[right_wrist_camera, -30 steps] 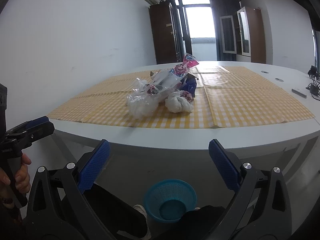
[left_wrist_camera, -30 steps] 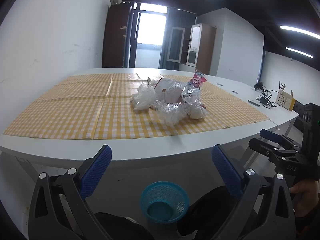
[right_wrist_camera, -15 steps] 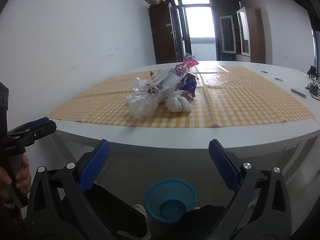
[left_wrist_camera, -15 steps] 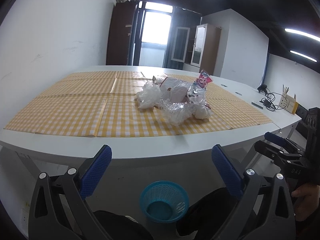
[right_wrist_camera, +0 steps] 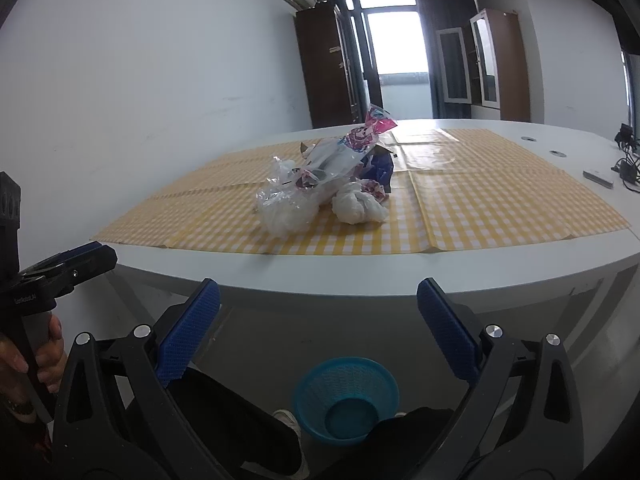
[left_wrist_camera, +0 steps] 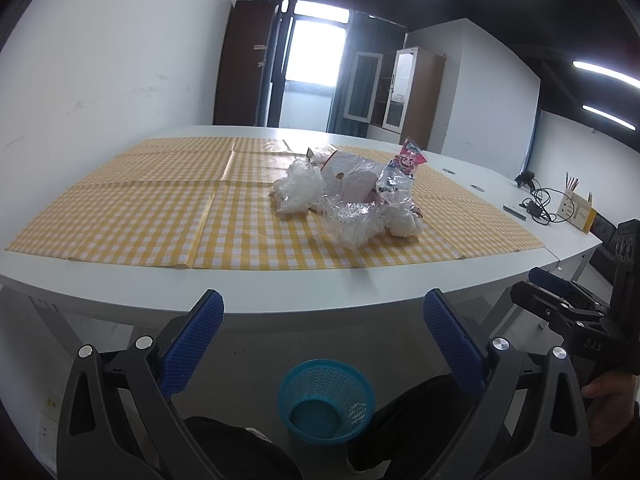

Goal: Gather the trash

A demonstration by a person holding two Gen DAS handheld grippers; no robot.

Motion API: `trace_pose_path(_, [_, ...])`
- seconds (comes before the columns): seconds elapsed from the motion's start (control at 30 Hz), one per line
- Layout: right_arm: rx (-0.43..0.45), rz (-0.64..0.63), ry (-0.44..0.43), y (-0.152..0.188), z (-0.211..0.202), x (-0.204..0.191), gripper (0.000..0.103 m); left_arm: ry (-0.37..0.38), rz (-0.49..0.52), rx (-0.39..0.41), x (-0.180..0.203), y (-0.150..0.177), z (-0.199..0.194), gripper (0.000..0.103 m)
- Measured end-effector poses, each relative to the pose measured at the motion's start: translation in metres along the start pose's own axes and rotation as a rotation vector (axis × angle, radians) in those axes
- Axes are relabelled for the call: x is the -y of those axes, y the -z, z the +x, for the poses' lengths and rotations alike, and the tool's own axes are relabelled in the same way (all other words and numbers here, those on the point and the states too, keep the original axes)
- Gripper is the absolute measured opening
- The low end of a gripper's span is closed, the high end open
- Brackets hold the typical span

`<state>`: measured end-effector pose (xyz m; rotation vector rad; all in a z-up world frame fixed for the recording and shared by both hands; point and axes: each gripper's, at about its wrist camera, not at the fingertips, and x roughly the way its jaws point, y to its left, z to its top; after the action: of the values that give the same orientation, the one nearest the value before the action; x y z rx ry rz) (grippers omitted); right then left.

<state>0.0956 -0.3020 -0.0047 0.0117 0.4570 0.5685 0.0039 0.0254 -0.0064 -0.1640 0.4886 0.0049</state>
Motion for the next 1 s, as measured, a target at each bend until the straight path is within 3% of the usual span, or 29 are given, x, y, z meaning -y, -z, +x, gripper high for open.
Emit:
trace_pose_path(0.63, [-0.011, -0.005, -0.015, -0.001, 0.001, 0.0, 0.092, -0.027, -0.016, 0.001, -0.003, 0.0, 0.008, 0.097])
trace_pose_path(1.0, [0.002, 0.018, -0.017, -0.038, 0.026, 0.017, 0.094, -0.055, 0.032, 0.021, -0.006, -0.031, 0.035, 0.097])
